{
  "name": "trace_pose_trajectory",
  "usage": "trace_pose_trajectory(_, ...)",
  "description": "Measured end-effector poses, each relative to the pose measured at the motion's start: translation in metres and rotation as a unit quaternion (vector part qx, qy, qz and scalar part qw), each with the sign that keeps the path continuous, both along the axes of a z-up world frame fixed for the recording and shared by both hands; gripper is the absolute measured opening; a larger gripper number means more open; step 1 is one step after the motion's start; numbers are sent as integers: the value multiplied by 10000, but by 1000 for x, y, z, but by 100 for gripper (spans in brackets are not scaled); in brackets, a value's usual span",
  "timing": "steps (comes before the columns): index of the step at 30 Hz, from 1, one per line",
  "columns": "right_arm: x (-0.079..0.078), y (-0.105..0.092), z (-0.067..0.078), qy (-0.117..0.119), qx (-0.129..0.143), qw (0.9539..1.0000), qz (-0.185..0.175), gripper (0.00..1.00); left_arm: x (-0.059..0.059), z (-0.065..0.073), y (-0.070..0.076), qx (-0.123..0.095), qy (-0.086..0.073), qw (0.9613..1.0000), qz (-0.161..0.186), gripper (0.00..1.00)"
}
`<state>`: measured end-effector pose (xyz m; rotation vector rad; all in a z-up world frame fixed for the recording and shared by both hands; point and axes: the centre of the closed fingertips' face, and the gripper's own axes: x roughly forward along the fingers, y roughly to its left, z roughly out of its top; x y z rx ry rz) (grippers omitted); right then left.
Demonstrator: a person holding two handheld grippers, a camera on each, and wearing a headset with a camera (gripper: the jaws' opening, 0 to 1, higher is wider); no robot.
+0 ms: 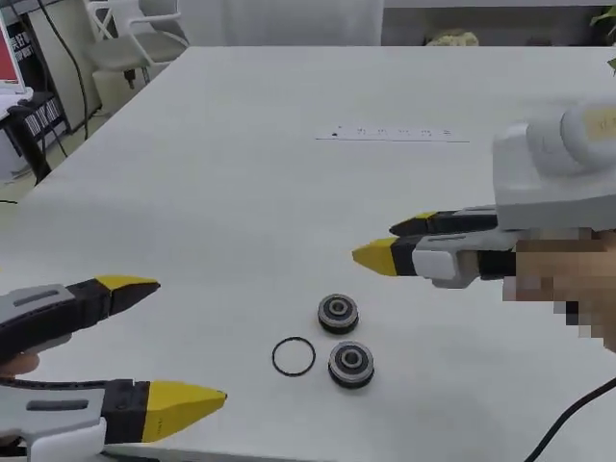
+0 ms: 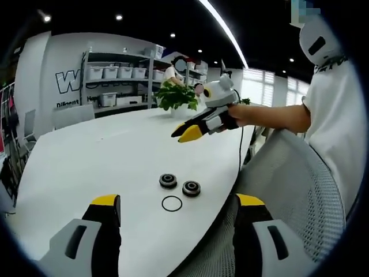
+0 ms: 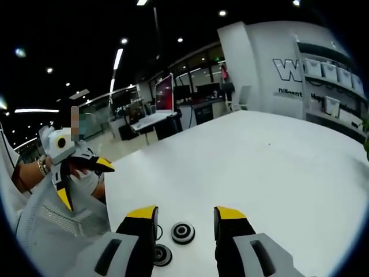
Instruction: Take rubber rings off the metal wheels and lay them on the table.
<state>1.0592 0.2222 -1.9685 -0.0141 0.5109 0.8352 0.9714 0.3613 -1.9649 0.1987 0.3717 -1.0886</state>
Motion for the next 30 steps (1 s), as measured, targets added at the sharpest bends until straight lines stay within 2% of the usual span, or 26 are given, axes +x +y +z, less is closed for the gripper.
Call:
trace_pose_trajectory(2,-2,-1,0,-36,-80,9999,63,37,1,-3,3,221,-41,9997,-34,78)
trace_pose_trajectory(5,-5,-2,0,-9,-68,10000,55,37,2,6,-3,213,-114,9996,-130,78)
trace_pose_trajectory(8,-12,-1,-4,30,-107,9998,163,37,4,20,-15,176,-267,9989,-338,78)
trace_pose_trajectory(10,-15,-1,-9,29,-271,9993,250,37,6,29,-25,194,-366,9978,-517,78)
trace_pose_trajectory(13,-20,-1,-17,10,-519,9979,391,37,8,38,-40,275,-552,9947,-821,80)
trace_pose_trajectory(16,-29,3,-24,-3,-641,9959,645,37,11,50,-57,239,-721,9910,-1103,83)
trace_pose_trajectory(19,-36,7,-33,27,-749,9932,886,36,18,56,-70,234,-806,9883,-1277,81)
trace_pose_trajectory(23,-47,13,-49,60,-903,9876,1285,31,27,57,-85,285,-958,9841,-1472,80)
trace_pose_trajectory(26,-53,15,-59,105,-1060,9832,1481,30,34,54,-93,288,-948,9829,-1554,78)
trace_pose_trajectory(30,-54,13,-67,191,-1065,9820,1546,29,40,45,-104,304,-930,9814,-1649,76)
